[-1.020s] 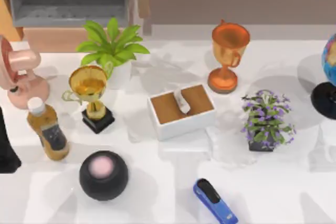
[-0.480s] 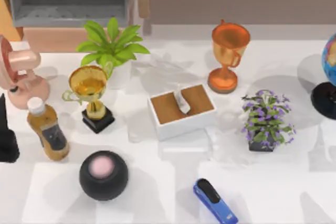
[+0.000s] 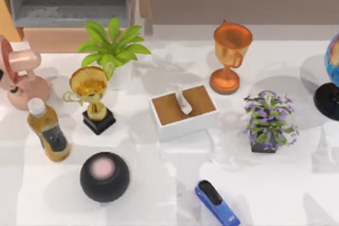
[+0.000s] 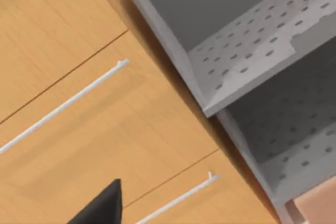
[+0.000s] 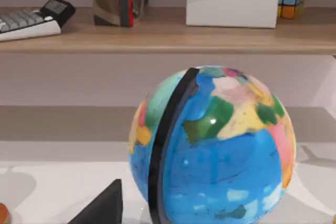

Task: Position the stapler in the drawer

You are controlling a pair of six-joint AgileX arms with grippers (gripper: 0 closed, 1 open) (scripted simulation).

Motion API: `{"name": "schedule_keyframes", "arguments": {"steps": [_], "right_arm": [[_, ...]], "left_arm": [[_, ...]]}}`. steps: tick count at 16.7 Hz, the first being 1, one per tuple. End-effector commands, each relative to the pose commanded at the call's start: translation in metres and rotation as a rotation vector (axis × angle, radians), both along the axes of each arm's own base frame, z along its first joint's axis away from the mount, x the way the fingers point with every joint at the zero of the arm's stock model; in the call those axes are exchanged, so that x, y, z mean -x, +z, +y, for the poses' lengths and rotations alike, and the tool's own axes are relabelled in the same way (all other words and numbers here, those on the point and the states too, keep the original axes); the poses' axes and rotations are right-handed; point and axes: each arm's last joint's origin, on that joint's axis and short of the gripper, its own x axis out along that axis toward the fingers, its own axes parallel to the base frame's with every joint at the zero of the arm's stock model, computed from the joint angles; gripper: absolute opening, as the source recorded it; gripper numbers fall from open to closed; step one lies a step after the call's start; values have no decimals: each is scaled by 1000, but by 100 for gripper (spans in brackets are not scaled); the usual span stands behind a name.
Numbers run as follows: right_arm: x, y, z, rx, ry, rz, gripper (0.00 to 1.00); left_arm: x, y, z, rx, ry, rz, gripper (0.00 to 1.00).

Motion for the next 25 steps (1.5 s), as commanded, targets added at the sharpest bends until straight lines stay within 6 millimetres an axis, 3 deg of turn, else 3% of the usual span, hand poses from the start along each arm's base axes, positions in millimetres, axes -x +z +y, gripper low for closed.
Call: {"name": "schedule_keyframes", "arguments": {"steps": [5,9,12,18,25], "right_arm": [[0,0,0,0,0,0,100],[0,0,0,0,0,0,100],[0,0,0,0,0,0,100],[0,0,0,0,0,0,100],[0,0,0,0,0,0,100]], "left_arm": [[-84,-4,40,-326,-6,-34,100],[-144,-38,81,-575,-2,-61,100],[-175,-75,109,-736,4,-75,100],[-202,-135,143,-934,11,-85,100],[-204,-143,143,-950,6,-83,100]]}}
